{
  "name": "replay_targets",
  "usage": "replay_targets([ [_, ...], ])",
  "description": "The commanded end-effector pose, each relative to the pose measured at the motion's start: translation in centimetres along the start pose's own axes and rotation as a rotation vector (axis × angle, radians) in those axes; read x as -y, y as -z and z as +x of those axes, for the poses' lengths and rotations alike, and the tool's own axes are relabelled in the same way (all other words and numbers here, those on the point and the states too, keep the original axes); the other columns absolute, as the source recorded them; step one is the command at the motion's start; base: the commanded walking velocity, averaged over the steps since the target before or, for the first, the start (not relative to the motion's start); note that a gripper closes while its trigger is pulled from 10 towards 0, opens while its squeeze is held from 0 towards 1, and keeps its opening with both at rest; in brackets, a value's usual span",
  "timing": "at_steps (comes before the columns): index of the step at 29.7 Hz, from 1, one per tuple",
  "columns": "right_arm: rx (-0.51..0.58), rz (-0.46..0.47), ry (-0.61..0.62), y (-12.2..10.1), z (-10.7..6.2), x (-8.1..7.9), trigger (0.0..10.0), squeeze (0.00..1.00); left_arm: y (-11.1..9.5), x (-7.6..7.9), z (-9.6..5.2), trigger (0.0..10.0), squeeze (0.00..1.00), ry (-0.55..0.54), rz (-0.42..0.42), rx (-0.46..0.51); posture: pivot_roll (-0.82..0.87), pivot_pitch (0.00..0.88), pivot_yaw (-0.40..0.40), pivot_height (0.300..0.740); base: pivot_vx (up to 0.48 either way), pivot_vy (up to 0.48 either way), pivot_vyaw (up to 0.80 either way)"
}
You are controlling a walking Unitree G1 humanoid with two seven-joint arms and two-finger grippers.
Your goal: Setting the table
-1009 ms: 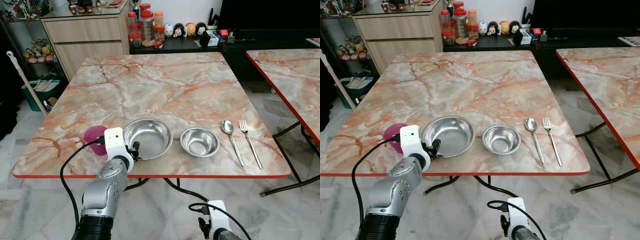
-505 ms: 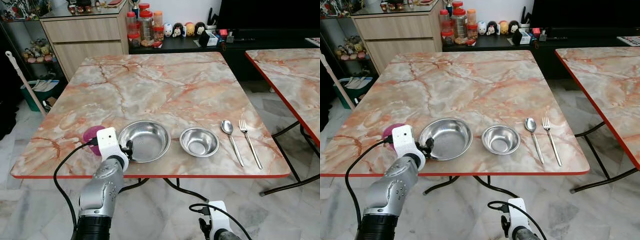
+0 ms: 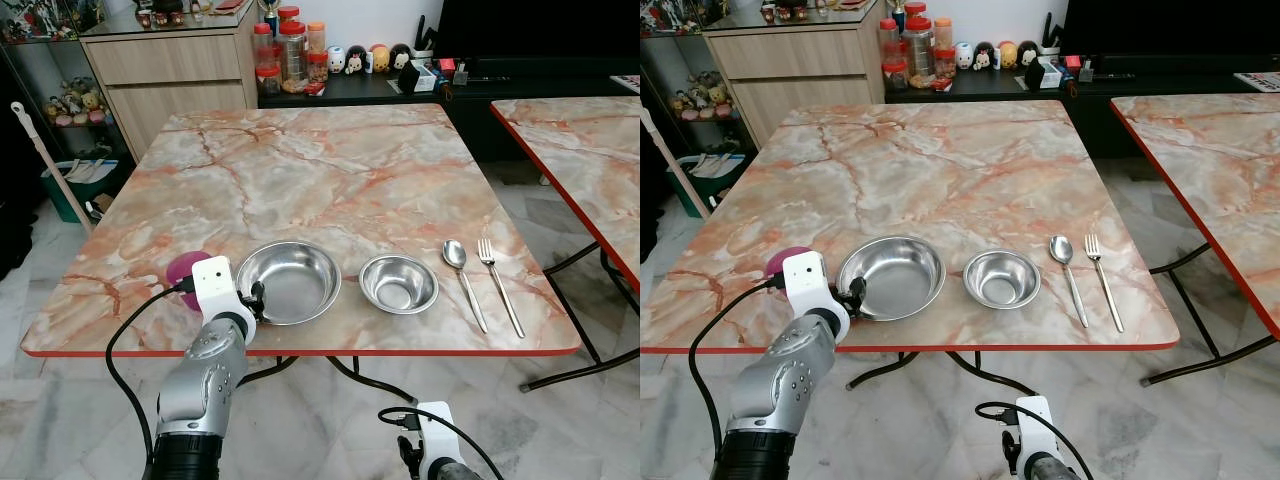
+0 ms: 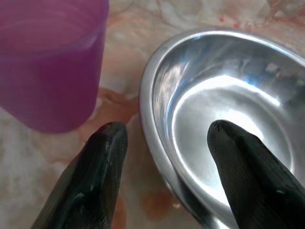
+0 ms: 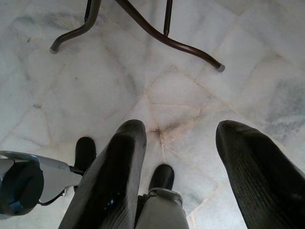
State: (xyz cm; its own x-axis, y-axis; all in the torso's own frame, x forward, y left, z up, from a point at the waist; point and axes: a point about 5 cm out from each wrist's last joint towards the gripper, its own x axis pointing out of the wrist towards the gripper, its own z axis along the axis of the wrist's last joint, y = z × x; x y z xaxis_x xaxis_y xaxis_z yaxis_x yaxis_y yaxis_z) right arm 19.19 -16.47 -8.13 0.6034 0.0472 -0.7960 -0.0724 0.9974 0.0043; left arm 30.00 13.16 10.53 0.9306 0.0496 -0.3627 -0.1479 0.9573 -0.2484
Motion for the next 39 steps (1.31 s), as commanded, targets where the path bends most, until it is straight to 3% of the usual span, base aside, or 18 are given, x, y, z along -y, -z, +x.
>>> replay_targets([
  [1,0.003,0.012,0.004,-0.17,0.02,0.14,10.0,0.00,-0.04,0.08,-0.01,10.0,0.00,-0.012,0.016,0.011,0.03,0.000,0.028,0.732,0.000,0.000,0.00],
  [23,0.004,0.018,0.008,-0.18,0.02,0.21,10.0,0.00,0.67,0.25,0.31,10.0,0.00,-0.016,0.007,-0.031,0.03,0.000,0.034,0.732,0.000,0.000,0.00],
  [24,0.004,0.018,0.008,-0.19,0.02,0.19,10.0,0.00,0.67,0.26,0.34,8.7,0.00,-0.015,0.008,-0.031,0.03,0.000,0.034,0.732,0.000,0.000,0.00],
  [26,0.004,0.019,0.008,-0.20,0.02,0.19,10.0,0.00,0.67,0.27,0.35,8.7,0.00,-0.014,0.007,-0.031,0.03,0.000,0.034,0.732,0.000,0.000,0.00],
  [27,0.005,0.019,0.008,-0.23,0.03,0.18,10.0,0.00,0.66,0.32,0.35,1.5,0.00,-0.012,0.004,-0.030,0.03,0.000,0.034,0.732,0.000,0.000,0.00],
  [28,0.005,0.019,0.008,-0.24,0.03,0.18,10.0,0.00,0.64,0.34,0.35,1.5,0.00,-0.012,0.002,-0.029,0.03,0.000,0.034,0.732,0.000,0.000,0.00],
  [29,0.006,0.019,0.007,-0.27,0.04,0.17,10.0,0.00,0.63,0.37,0.35,0.0,0.00,-0.011,0.000,-0.028,0.03,0.000,0.034,0.732,0.000,0.000,0.00],
  [39,0.009,0.015,0.003,-0.43,0.08,0.06,10.0,0.00,0.60,0.37,0.39,0.0,0.00,-0.015,-0.002,-0.025,0.03,0.000,0.032,0.732,0.000,0.000,0.00],
])
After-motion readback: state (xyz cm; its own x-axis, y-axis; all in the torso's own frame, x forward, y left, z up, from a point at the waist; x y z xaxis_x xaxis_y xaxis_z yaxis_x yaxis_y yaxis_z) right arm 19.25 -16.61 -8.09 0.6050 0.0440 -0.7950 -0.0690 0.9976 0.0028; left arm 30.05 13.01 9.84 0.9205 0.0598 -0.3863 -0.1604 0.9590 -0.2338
